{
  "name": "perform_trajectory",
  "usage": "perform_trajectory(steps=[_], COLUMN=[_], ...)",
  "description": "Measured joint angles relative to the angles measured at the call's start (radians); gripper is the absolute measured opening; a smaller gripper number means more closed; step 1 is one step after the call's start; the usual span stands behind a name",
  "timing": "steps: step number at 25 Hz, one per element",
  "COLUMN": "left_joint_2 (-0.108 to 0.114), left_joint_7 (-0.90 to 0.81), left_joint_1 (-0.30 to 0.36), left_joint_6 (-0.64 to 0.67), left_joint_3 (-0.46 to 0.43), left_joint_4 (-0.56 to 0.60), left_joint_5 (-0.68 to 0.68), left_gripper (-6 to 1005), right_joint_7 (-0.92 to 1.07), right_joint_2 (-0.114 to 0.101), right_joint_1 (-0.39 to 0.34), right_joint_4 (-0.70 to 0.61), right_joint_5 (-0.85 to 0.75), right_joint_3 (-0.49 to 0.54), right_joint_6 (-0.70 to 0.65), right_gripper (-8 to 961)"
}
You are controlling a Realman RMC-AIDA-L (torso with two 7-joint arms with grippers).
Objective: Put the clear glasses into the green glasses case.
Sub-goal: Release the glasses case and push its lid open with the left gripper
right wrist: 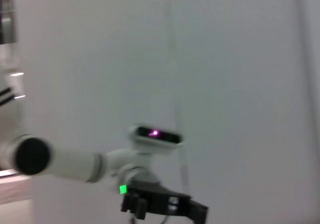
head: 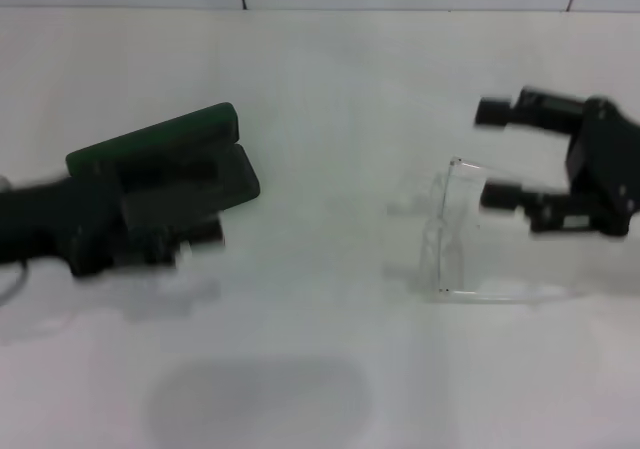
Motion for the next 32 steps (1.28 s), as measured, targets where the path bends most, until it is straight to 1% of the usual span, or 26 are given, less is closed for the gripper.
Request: perform_trajectory(steps=[2, 4, 5, 7, 9, 10, 12, 14, 16, 19, 21, 23, 28, 32], left_joint_2=[0.002, 0.006, 0.007, 0.003, -0.017, -0.030, -0.060, -0.083, -0.084, -0.078, -0.083, -0.086, -0.086, -0.087], left_joint_7=[-0.078, -0.165, -0.219, -0.295, -0.377, -0.407, -0.474, -0.546, -0.604, -0.686, -0.709, -0.720, -0.756, -0.809], left_joint_1=[-0.001, -0.002, -0.002, -0.005, -0.006, -0.007, -0.014, -0.033, -0.052, -0.098, -0.145, -0.170, -0.204, -0.208], left_joint_6=[-0.069, -0.110, -0.128, -0.151, -0.187, -0.209, -0.255, -0.294, -0.316, -0.340, -0.355, -0.383, -0.487, -0.570], left_joint_3=[-0.061, -0.077, -0.077, -0.076, -0.076, -0.076, -0.071, -0.043, 0.003, 0.081, 0.128, 0.178, 0.315, 0.434], left_joint_4=[0.041, 0.113, 0.173, 0.280, 0.425, 0.489, 0.616, 0.735, 0.782, 0.783, 0.763, 0.745, 0.691, 0.676], left_joint_5=[0.002, 0.011, 0.024, 0.051, 0.108, 0.144, 0.238, 0.368, 0.470, 0.604, 0.703, 0.774, 0.918, 1.030], left_gripper=[872, 872, 873, 873, 873, 873, 873, 873, 855, 829, 811, 794, 764, 747], right_joint_7=[-0.025, -0.040, -0.045, -0.043, -0.040, -0.040, -0.039, -0.039, -0.039, -0.045, -0.046, -0.047, -0.049, -0.059], right_joint_2=[-0.003, -0.011, -0.019, -0.033, -0.042, -0.045, -0.050, -0.053, -0.053, -0.051, -0.049, -0.048, -0.045, -0.044], right_joint_1=[-0.005, -0.004, -0.004, -0.007, -0.013, -0.016, -0.026, -0.034, -0.041, -0.052, -0.055, -0.056, -0.054, -0.060], right_joint_4=[0.047, 0.090, 0.112, 0.121, 0.122, 0.122, 0.122, 0.122, 0.123, 0.123, 0.123, 0.124, 0.124, 0.125], right_joint_5=[0.026, 0.035, 0.035, 0.032, 0.032, 0.032, 0.034, 0.033, 0.031, 0.031, 0.031, 0.031, 0.030, 0.030], right_joint_3=[0.067, 0.131, 0.176, 0.220, 0.239, 0.246, 0.267, 0.288, 0.298, 0.300, 0.297, 0.292, 0.290, 0.291], right_joint_6=[0.017, 0.020, 0.025, 0.041, 0.061, 0.070, 0.088, 0.099, 0.109, 0.123, 0.127, 0.131, 0.133, 0.134], right_gripper=[834, 834, 834, 834, 833, 833, 833, 826, 818, 811, 811, 811, 810, 810])
